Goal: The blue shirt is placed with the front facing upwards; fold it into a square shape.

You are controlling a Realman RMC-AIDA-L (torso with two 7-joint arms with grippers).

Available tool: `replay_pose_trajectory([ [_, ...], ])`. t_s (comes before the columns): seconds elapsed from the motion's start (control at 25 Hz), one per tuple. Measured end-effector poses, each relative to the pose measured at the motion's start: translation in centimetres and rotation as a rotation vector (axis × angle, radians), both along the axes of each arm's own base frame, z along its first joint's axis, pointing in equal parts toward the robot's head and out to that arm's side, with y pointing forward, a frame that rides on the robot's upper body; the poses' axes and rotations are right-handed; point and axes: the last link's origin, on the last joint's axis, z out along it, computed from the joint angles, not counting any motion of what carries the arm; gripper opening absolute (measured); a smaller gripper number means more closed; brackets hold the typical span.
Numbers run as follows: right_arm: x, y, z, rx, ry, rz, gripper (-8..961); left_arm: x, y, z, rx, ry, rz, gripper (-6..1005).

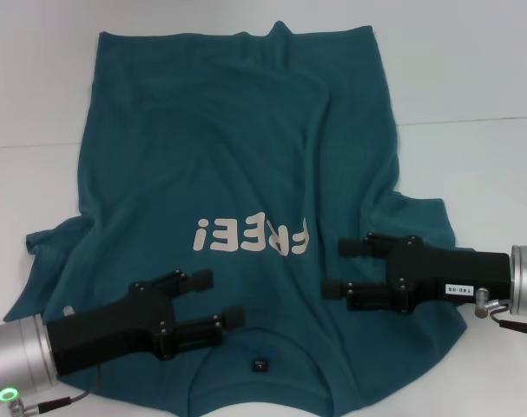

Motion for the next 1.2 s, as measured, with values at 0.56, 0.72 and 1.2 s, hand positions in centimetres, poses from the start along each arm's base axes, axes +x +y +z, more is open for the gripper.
replay_pose_trajectory([
  [0.56, -0.1, -0.2, -0.4, -0.007, 0.008, -0.005, 914, -0.2, -0.2, -0.1, -0.002, -0.005, 0.008, 903],
  [0.72, -0.1, -0.2, -0.4, -0.012, 0.012, -0.008, 914, -0.4, -0.1, 0.3, 0.018, -0.018, 0.026, 903],
  [1.2, -0.6, -0.1, -0.7, -0.022, 0.042, -0.038, 914, -3.7, 1.8, 3.5, 0.173, -0.017, 0.243, 902],
])
